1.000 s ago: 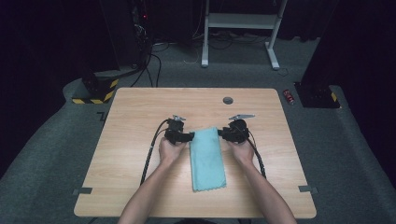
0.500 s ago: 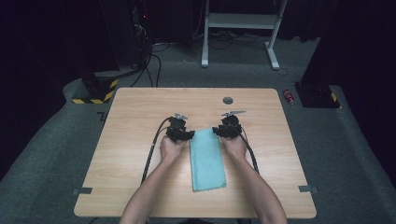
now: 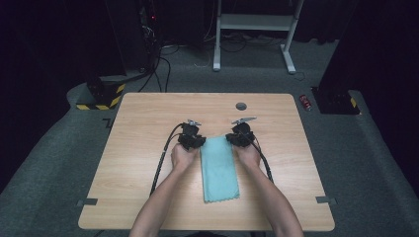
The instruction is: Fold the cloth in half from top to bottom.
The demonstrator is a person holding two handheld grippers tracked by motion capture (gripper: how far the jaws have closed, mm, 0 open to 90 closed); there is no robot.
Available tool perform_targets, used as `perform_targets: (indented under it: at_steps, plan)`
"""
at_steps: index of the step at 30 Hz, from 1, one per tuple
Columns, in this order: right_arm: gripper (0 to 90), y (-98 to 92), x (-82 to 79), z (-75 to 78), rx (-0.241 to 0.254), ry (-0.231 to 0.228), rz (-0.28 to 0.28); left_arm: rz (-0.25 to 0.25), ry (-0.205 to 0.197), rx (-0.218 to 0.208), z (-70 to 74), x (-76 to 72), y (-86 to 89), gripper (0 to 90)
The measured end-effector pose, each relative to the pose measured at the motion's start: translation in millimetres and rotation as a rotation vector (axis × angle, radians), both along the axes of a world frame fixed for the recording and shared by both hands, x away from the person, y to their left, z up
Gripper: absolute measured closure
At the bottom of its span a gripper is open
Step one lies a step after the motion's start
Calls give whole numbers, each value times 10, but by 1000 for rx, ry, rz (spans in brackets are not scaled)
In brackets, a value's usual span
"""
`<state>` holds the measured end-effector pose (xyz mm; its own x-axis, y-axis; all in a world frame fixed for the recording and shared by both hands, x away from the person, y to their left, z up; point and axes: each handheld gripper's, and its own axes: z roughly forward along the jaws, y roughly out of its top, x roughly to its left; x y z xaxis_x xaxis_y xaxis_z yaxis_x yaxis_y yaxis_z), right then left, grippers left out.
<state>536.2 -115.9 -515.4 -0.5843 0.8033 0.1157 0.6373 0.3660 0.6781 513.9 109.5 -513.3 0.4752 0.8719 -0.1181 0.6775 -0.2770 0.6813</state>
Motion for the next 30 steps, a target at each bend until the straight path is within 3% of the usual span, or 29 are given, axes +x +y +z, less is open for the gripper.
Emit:
perform_targets:
  at_steps: [5,8,14,24,27,30]
  plan:
    - [895,19,-10,5,-16,-4,19,-25,10,-9,-4,20,-7,877]
    - [898,-1,-1,1,-3,-2,22,-39,10,-3,5,29,-10,887]
    - [900,-28,-22,78,15,-27,32,-45,-4,-65,55,41,44,890]
    - [900,-124,-12,148,59,-37,13,-64,-17,-107,217,108,59,891]
    - [900,-150,-4,175,72,-43,7,-77,-15,-95,242,157,50,892]
    - [900,-134,40,227,48,-38,8,-67,-29,-115,278,207,63,892]
